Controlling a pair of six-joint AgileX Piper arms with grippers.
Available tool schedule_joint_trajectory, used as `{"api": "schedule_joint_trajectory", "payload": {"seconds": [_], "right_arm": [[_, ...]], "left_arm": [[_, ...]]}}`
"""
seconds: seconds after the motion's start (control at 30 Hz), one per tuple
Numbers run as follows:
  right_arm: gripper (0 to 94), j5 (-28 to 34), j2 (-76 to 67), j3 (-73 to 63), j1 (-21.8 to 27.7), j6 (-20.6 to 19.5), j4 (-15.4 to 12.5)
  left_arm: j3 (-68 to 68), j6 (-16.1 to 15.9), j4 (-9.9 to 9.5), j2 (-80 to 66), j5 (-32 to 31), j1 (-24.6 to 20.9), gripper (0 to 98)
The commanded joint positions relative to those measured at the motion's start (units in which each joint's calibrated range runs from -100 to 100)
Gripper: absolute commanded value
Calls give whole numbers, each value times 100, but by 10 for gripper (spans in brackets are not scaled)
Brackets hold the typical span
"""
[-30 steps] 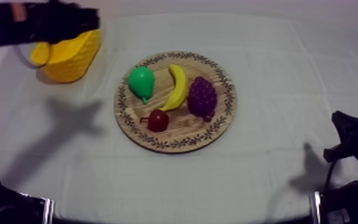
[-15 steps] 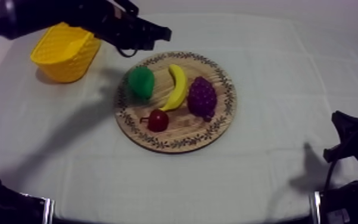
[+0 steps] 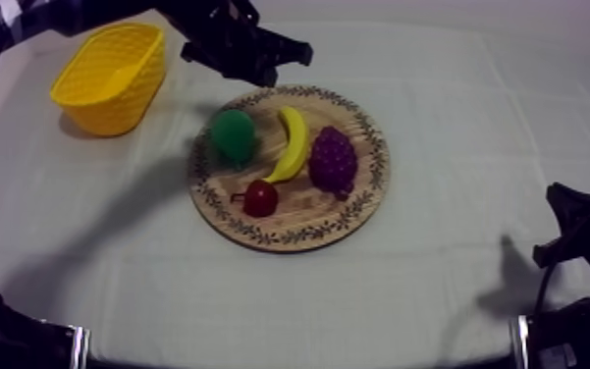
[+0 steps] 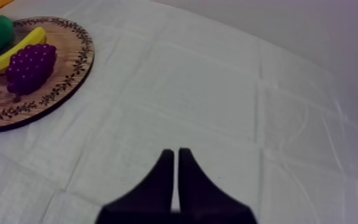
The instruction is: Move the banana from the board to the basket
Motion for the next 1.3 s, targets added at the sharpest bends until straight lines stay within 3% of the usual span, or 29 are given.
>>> {"api": "schedule_joint_trajectory", "payload": {"seconds": [0.0,0.63,0.8,1.07,1.13,1.27], "right_arm": [[3,0,-5,-3,-2,1,2],[3,0,-5,-3,-15,1,2],[3,0,-5,-3,-20,1,2],[3,0,-5,-3,-23,-2,2],[3,0,-5,-3,-23,-1,2],[3,0,-5,-3,-23,-2,2]], "left_arm": [[-116,6,16,44,151,7,71],[-561,-170,270,660,347,43,129],[-660,-237,335,711,347,41,308],[-556,-409,453,687,185,-3,791],[-465,-420,481,676,112,-14,854],[-336,-426,499,681,32,-19,889]]}}
